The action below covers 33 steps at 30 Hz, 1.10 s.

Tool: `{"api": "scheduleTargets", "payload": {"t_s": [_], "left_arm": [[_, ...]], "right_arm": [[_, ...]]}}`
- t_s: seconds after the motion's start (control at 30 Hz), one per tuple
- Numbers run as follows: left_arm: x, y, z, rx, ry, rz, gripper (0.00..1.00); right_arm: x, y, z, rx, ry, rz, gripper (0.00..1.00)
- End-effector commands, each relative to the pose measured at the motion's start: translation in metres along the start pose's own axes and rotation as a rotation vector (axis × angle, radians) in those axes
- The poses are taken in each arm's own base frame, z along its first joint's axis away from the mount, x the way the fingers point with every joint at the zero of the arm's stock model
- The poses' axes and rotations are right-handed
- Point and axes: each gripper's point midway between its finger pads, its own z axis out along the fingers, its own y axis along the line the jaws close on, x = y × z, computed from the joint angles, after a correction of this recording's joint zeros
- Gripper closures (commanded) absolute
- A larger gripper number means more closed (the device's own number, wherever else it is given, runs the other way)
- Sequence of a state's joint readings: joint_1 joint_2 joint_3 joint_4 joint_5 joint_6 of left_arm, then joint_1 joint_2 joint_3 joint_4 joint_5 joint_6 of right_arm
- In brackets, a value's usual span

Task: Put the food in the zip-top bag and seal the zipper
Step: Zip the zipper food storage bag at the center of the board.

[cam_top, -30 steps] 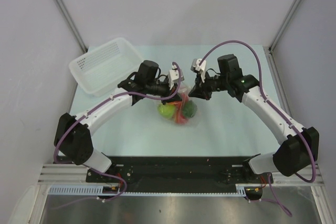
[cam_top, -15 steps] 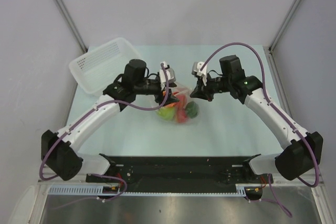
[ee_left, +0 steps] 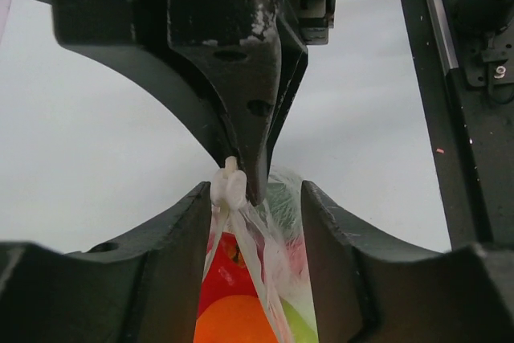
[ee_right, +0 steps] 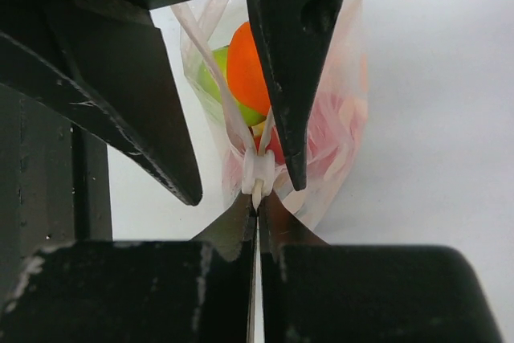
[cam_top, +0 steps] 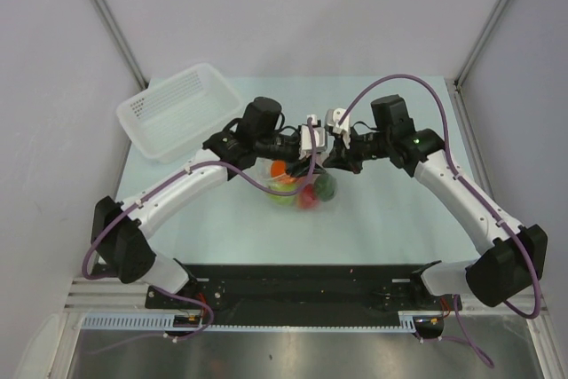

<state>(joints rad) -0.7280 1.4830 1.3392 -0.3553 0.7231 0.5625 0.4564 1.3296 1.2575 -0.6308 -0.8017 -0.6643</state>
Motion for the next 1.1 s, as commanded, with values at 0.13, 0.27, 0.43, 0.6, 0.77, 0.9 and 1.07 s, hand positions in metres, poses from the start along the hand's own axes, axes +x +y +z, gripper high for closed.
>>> {"api": "scheduleTargets", "payload": {"t_s": [0.13,0.27,0.43,0.6,0.77,0.9,1.07], "left_arm": [[-0.028,0.006,-0.005,-0.011,-0.049,0.091,0.58],[-0.034,0.008,-0.006,-0.024,-0.068,0.086,0.58],[-0.035,0.008,-0.005,-0.019,-0.074,0.078,0.66],[-0.038,0.009,-0.006,-0.024,-0.081,0.072,0.75],[-0.031,0.014,-0.005,-0.047,-0.061,0.064,0.82],[-0.012,0.017,-0.008,-0.064,-0.012,0.061,0.83],[0.005,0.025,-0.013,-0.091,0.027,0.039,0.83]], "right_arm": [[-0.018,0.006,-0.008,-0.001,-0.047,-0.068,1.00],[-0.015,0.006,-0.007,-0.004,-0.043,-0.068,1.00],[-0.015,0.006,-0.008,-0.002,-0.045,-0.071,1.00],[-0.014,0.006,-0.009,0.000,-0.043,-0.068,1.00],[-0.013,0.005,-0.013,0.012,-0.043,-0.067,1.00],[-0.012,0.003,-0.017,0.023,-0.043,-0.062,1.00],[-0.008,0.003,-0.022,0.030,-0.040,-0.063,1.00]]}}
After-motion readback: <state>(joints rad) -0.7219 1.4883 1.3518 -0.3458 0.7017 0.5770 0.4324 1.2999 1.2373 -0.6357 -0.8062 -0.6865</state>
